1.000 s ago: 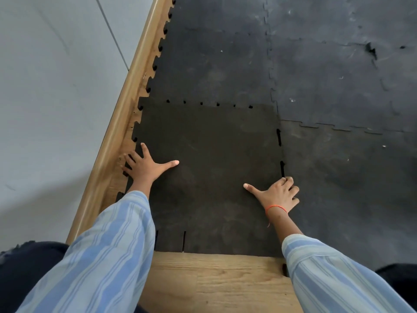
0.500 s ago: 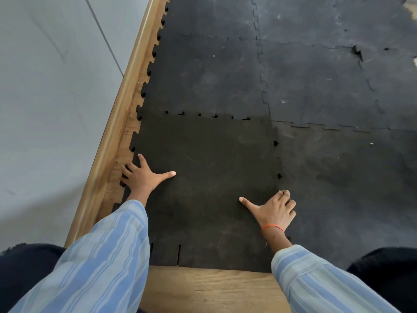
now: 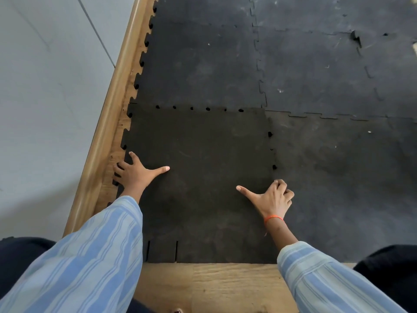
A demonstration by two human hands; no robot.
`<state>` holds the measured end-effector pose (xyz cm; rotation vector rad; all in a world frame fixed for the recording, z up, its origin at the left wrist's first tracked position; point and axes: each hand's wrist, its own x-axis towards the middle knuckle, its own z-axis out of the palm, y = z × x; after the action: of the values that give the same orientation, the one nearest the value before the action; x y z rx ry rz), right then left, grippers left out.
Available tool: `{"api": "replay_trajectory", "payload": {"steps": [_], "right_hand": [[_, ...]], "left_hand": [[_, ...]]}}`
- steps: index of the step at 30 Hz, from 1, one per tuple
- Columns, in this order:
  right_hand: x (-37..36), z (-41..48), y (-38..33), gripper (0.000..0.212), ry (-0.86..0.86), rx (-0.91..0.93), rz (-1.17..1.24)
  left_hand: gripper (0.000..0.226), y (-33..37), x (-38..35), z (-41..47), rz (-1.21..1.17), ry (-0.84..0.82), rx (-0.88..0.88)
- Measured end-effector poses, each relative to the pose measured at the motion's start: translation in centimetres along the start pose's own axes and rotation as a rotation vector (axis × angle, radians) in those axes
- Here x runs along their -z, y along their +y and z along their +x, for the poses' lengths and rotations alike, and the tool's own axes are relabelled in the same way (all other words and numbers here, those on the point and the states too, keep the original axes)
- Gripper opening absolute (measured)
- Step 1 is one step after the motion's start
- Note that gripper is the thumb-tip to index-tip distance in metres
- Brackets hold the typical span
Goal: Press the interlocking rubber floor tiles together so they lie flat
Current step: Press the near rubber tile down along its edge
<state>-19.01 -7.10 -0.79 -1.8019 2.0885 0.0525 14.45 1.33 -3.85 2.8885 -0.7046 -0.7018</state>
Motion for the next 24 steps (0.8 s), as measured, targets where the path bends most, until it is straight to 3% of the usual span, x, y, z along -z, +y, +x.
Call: {"api": "replay_trajectory", "payload": {"steps": [17,24], "right_hand": [[0.7,0.0,-0.9,0.139,-0.058,-0.043,0.05],[1.2,-0.3,-0.8,0.13,-0.055,-0.03,0.057]], "left_hand": [[0.129,0.8,0.1,0.2,-0.022,-0.007,0.032],[0.13,0.5,-0.2,0.3,-0.027,0.012,0.032]]}}
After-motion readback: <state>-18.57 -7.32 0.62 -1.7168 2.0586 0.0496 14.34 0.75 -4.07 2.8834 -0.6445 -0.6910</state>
